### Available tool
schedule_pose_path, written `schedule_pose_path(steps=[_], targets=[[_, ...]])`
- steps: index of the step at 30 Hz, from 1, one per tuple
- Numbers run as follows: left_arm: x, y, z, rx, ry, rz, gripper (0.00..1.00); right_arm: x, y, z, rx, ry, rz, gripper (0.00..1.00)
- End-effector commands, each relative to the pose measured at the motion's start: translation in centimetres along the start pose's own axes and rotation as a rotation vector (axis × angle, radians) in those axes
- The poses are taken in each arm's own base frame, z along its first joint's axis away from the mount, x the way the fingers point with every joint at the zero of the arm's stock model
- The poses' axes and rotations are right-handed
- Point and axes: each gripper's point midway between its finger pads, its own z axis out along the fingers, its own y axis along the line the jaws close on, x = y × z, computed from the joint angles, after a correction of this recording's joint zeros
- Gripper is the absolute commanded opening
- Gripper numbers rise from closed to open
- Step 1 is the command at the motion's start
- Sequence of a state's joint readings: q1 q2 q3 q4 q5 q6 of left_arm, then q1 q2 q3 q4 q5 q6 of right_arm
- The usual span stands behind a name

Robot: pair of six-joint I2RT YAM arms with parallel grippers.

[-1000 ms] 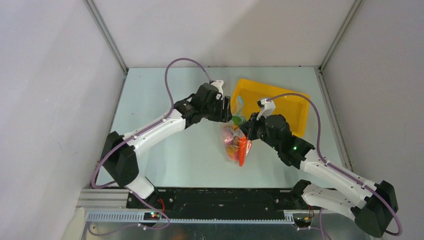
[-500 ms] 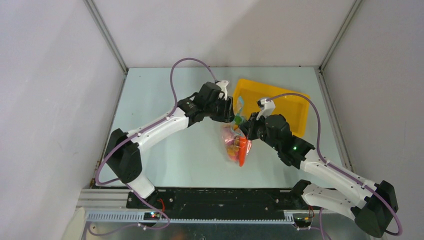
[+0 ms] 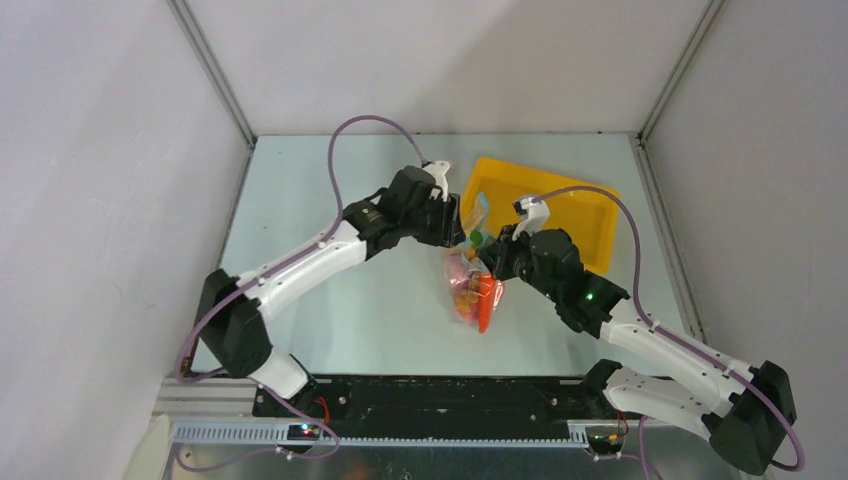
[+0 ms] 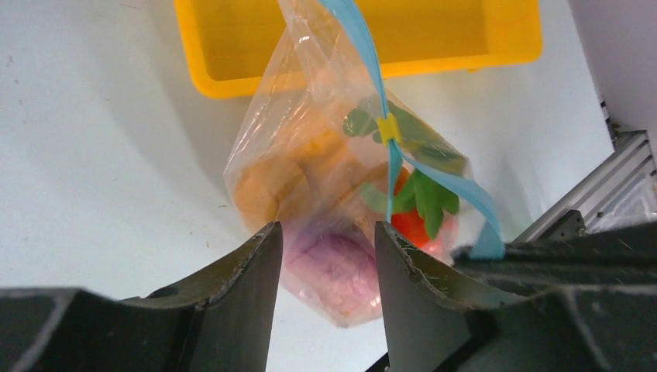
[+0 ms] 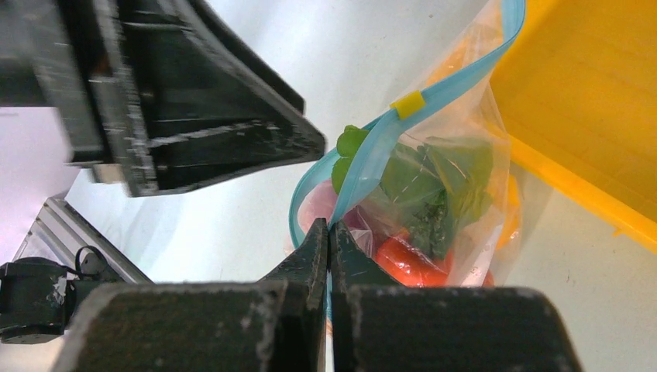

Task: Place the food in the zip-top bag and seal the zipper
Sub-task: Adjust the zipper food storage bag at the center of the board.

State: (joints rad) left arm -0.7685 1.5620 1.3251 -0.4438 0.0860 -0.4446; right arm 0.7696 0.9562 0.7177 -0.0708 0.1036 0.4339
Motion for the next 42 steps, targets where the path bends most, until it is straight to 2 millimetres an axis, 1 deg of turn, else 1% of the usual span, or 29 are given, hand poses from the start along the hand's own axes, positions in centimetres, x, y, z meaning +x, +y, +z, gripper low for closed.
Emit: schedule_pose_path(steps=[1,3,8,11,12,14,17,18,19,20,21,22,23,24,25,26,27,28,29,30,31,33,35,37,42], targets=[[-1.3,-0.9,-3.4,0.02,-0.079,-0.004,0.53,-1.2,0.6,-0.3,-0.023,-0.044,-0.007,0.0],[-1.4,-1.3,-3.8,0.045,-0.087,-0.01,0.53,-1.2,0.7,-0.4,-0.024,-0.043,-0.008,0.0],[-0.8,-2.5,-3.4,0.096,-0.067,0.01,0.55,-1.2,0.9,-0.4,-0.029,-0.044,-0.01,0.0],[-0.3,-2.9,-2.3,0.086,-0.033,0.027,0.54,-1.2,0.9,-0.4,-0.031,-0.047,-0.01,0.0],[-0.2,-2.7,-2.1,0.073,-0.03,0.029,0.53,-1.3,1.0,-0.5,-0.032,-0.048,-0.01,0.0],[0.0,-2.6,-1.0,0.059,-0.012,0.027,0.5,-1.3,1.1,-0.5,-0.037,-0.05,-0.011,0.0],[-0.5,-3.5,-0.3,0.093,-0.012,0.031,0.48,-1.3,1.2,-0.6,-0.042,-0.048,-0.014,0.0],[-0.6,-3.7,0.2,0.102,-0.01,0.032,0.46,-1.2,1.3,-0.6,-0.046,-0.046,-0.016,0.0],[-1.1,-4.1,0.1,0.111,-0.017,0.035,0.44,-1.2,1.4,-0.6,-0.049,-0.046,-0.018,0.0],[-0.9,-4.2,0.4,0.11,-0.007,0.036,0.38,-1.2,1.4,-0.6,-0.05,-0.047,-0.02,0.0],[-1.3,-4.4,0.3,0.11,-0.012,0.036,0.33,-1.2,1.4,-0.6,-0.05,-0.047,-0.022,0.0],[-1.4,-4.3,0.4,0.103,-0.016,0.035,0.2,-1.3,1.3,-0.6,-0.045,-0.049,-0.023,0.0],[-1.7,-4.1,0.2,0.085,-0.024,0.032,0.13,-1.3,1.3,-0.6,-0.044,-0.049,-0.028,0.0],[-2.0,-4.1,-0.3,0.078,-0.037,0.031,0.03,-1.3,1.2,-0.6,-0.039,-0.048,-0.031,0.0],[-2.0,-3.5,-0.6,0.044,-0.046,0.031,0.02,-1.2,1.0,-0.6,-0.035,-0.048,-0.034,0.0],[-2.6,-3.6,-1.5,0.035,-0.071,0.035,0.01,-1.2,1.0,-0.6,-0.032,-0.048,-0.034,0.0],[-2.8,-2.9,-2.0,-0.008,-0.086,0.042,0.0,-1.3,1.0,-0.6,-0.03,-0.052,-0.035,0.0],[-3.4,-3.1,-3.3,-0.013,-0.116,0.051,0.0,-1.4,0.9,-0.7,-0.026,-0.057,-0.036,0.0],[-3.6,-2.7,-3.9,-0.043,-0.131,0.06,0.0,-1.7,1.0,-0.8,-0.028,-0.066,-0.036,0.0],[-4.1,-3.2,-5.2,-0.035,-0.158,0.07,0.0,-2.0,1.1,-0.8,-0.03,-0.077,-0.035,0.0],[-4.3,-3.1,-5.8,-0.046,-0.167,0.082,0.0,-2.2,1.0,-0.9,-0.029,-0.085,-0.034,0.0],[-4.8,-4.3,-7.7,-0.027,-0.203,0.1,0.0,-2.6,1.0,-0.8,-0.015,-0.089,-0.039,0.0],[-4.9,-5.0,-8.3,-0.014,-0.219,0.115,0.0,-2.8,1.1,-0.7,-0.012,-0.085,-0.045,0.0],[-4.7,-5.3,-8.2,-0.013,-0.219,0.127,0.0,-3.1,1.7,-0.7,-0.034,-0.094,-0.046,0.0],[-4.2,-4.3,-6.9,-0.067,-0.186,0.117,0.0,-4.3,2.0,-1.5,-0.038,-0.127,-0.067,0.04]])
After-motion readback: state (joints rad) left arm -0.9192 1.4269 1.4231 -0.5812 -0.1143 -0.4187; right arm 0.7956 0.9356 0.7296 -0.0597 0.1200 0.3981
